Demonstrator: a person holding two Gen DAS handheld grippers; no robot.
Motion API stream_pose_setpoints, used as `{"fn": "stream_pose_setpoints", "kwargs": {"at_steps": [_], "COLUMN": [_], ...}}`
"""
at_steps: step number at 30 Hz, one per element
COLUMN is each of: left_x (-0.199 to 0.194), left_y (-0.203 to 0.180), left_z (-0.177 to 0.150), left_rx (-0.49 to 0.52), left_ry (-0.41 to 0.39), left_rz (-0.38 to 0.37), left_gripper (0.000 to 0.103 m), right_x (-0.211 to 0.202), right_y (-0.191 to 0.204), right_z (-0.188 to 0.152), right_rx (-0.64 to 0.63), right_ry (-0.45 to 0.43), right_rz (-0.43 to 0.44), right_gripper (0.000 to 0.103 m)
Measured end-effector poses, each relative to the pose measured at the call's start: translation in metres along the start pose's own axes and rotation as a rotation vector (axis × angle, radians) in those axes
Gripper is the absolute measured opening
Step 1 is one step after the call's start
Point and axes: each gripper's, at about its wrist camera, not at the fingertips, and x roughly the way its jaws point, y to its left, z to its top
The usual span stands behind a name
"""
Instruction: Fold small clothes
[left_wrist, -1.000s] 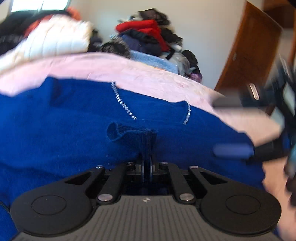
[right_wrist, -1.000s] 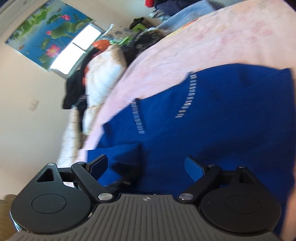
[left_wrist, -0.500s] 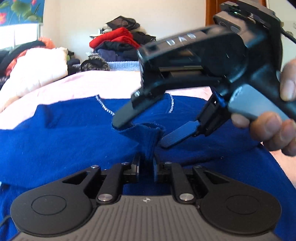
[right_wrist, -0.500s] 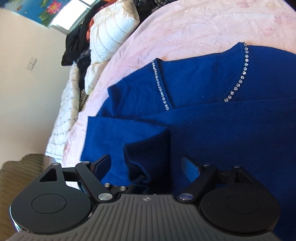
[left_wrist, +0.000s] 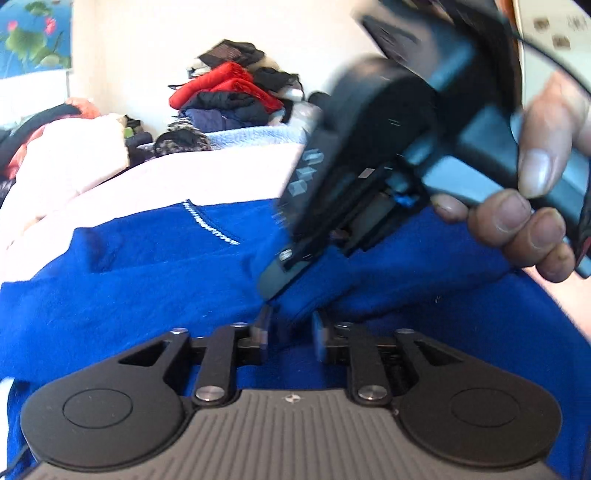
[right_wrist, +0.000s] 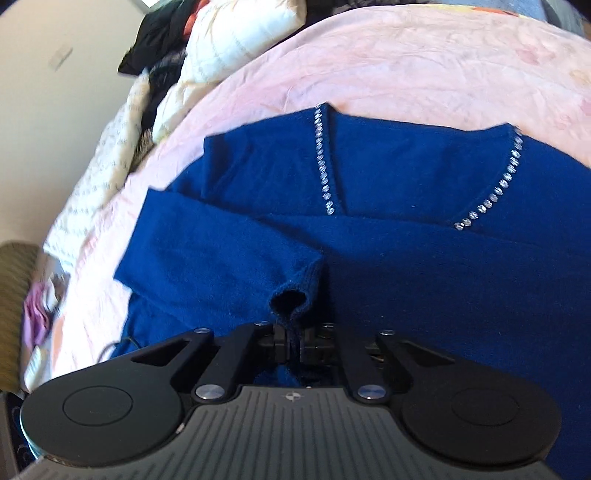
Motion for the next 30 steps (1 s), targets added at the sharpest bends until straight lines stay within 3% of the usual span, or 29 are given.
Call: {"fn": "stream_pose_setpoints", "kwargs": {"at_steps": [1, 3, 5, 7, 10, 15, 19, 23, 28, 30], "left_x": [-0.007, -0.020, -0.034, -0.041, -0.043, -0.026, 0.000, 0.008, -0.014, -0.009], "left_y": [0.006, 0.022, 0.045, 0.074, 0.126, 0.183, 0.204, 0.203, 0.193, 0.194], "left_z": [-0.001, -0.004, -0.007, -0.006, -0.005, -0.018, -0.043, -0.050, -0.042, -0.036], "left_rx": [-0.037, -0.158, -0.328, -0.526, -0.839, -1.162, -1.388, -1.449, -1.372, -1.324], "left_ry": [-0.017, -0.062, -0.122, -0.138, -0.141, -0.081, -0.058, -0.064, -0.057, -0.037], "left_rz": [-0.009, -0.029, -0.020, -0.008, -0.001, -0.138, -0.178, -0.173, -0.095, -0.078], "left_gripper": [0.038, 0.070, 0.079, 0.079, 0.079, 0.079, 0.079, 0.079, 0.079, 0.079], "right_x": [-0.004, -0.014, -0.029, -0.046, -0.071, -0.108, -0.113, -0.122, -0.150, -0.144], "right_y": [-0.005, -0.011, -0.015, -0.017, -0.023, -0.066, -0.097, -0.092, -0.105, -0.124], "right_z": [0.000, 0.003, 0.010, 0.017, 0.024, 0.008, -0.013, -0.018, -0.023, -0.030], "right_rx": [0.026, 0.082, 0.141, 0.172, 0.188, 0.290, 0.379, 0.361, 0.366, 0.407], "right_ry": [-0.013, -0.064, -0.128, -0.192, -0.274, -0.378, -0.382, -0.414, -0.515, -0.496], "right_rz": [0.022, 0.094, 0.191, 0.263, 0.299, 0.310, 0.289, 0.319, 0.350, 0.281], "right_gripper": [0.009, 0.008, 0.008, 0.008, 0.008, 0.008, 0.009, 0.009, 0.009, 0.009]}}
